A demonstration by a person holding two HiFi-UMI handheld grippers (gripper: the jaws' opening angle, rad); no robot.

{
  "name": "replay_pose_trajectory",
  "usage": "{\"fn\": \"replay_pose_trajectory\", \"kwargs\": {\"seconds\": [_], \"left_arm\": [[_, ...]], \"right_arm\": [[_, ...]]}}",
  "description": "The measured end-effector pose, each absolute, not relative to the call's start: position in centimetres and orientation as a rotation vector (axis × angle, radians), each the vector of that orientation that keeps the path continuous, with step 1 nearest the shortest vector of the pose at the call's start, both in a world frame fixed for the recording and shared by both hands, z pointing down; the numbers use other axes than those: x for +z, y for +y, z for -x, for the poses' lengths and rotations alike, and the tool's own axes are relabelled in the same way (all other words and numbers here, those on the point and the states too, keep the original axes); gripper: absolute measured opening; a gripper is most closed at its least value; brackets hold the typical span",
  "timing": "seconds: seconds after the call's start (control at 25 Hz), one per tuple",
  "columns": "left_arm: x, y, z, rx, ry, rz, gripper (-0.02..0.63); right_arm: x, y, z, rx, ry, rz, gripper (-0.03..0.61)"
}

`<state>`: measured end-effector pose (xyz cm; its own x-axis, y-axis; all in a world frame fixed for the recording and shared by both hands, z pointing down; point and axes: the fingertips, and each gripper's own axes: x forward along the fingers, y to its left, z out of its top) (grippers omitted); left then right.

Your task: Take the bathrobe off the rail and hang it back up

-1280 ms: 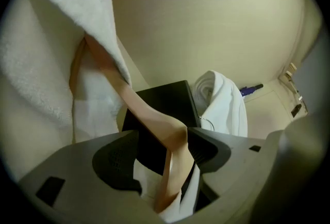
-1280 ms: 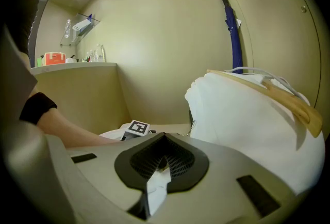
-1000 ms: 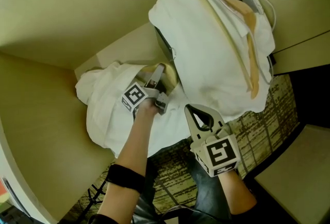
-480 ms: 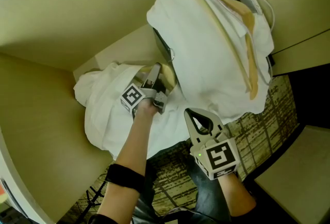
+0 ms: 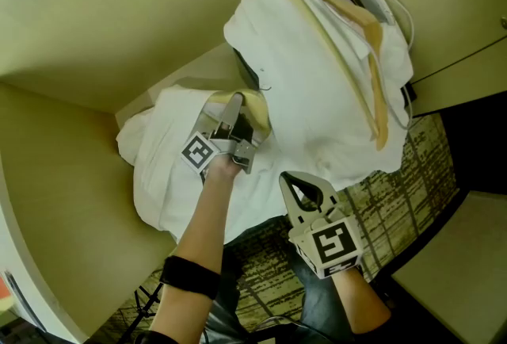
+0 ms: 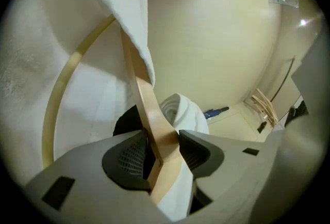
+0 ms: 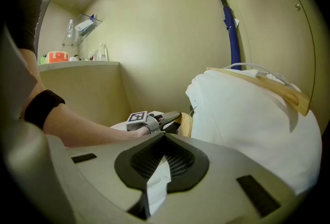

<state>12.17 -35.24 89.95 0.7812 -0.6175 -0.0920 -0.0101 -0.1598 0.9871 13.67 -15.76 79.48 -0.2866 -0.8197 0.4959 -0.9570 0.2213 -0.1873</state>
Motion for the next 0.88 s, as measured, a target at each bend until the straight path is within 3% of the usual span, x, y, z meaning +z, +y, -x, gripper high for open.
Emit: {"fn": "replay_pose_trajectory", "kwargs": {"seconds": [0.88], "left_arm": [[60.3,-32.2,-5.4,-0.818,-0.433,-1.829,0.163]], "right_arm": [[56.4,-18.3,-11.5,0.476,-2.321,-1.695,0.025]]}}
